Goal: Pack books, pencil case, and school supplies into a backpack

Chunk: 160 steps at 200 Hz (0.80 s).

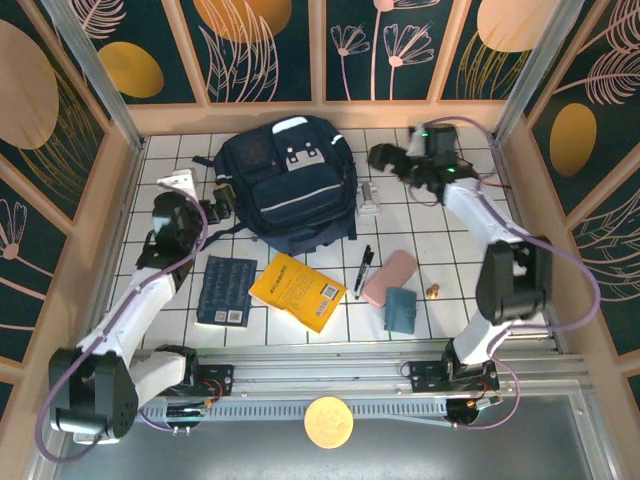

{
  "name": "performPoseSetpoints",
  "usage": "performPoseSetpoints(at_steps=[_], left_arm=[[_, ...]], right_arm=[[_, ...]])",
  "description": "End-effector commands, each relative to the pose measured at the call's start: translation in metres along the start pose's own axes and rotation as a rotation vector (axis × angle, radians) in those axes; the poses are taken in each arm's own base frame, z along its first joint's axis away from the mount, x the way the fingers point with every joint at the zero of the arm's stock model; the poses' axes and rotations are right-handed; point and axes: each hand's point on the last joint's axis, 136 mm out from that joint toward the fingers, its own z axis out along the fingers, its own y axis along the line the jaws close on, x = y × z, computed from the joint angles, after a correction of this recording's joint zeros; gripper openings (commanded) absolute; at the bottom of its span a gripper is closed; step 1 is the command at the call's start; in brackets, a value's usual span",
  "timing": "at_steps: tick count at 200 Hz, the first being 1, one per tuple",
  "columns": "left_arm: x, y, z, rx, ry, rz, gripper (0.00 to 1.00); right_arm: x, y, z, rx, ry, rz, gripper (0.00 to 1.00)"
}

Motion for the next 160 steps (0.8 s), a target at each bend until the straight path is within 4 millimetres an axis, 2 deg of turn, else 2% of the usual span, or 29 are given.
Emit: performPoseSetpoints(at_steps=[1, 30, 51, 87, 114, 132, 160], left_arm=[[0.047, -0.006, 0.012, -0.016, 0.247, -0.035, 0.99], [0.048, -0.036, 0.027, 0.015, 0.318, 0.077, 0.99], [0.053, -0.037, 0.029, 0.025, 0.359, 0.135, 0.99], [0.079, -0.046, 0.027, 0.094, 0.434, 0.194, 0.94], [0.087, -0.050, 0.031, 0.089, 0.456, 0.219, 0.93], [0.089, -0.052, 0.035, 0.099, 0.459, 0.206, 0.92], [0.095, -0.051, 0.038, 0.093, 0.473, 0.201, 0.92]], right_arm=[[0.056, 0.007, 0.029, -0.006, 0.264, 0.175, 0.95], [0.076, -0.004, 0.061, 0.013, 0.347, 0.256, 0.91], [0.082, -0.004, 0.072, 0.007, 0.363, 0.280, 0.90], [0.087, -0.002, 0.092, 0.013, 0.373, 0.294, 0.89], [0.089, -0.009, 0.106, 0.036, 0.372, 0.335, 0.86], [0.088, -0.013, 0.113, 0.046, 0.370, 0.349, 0.82], [0.085, -0.013, 0.118, 0.053, 0.366, 0.352, 0.69]])
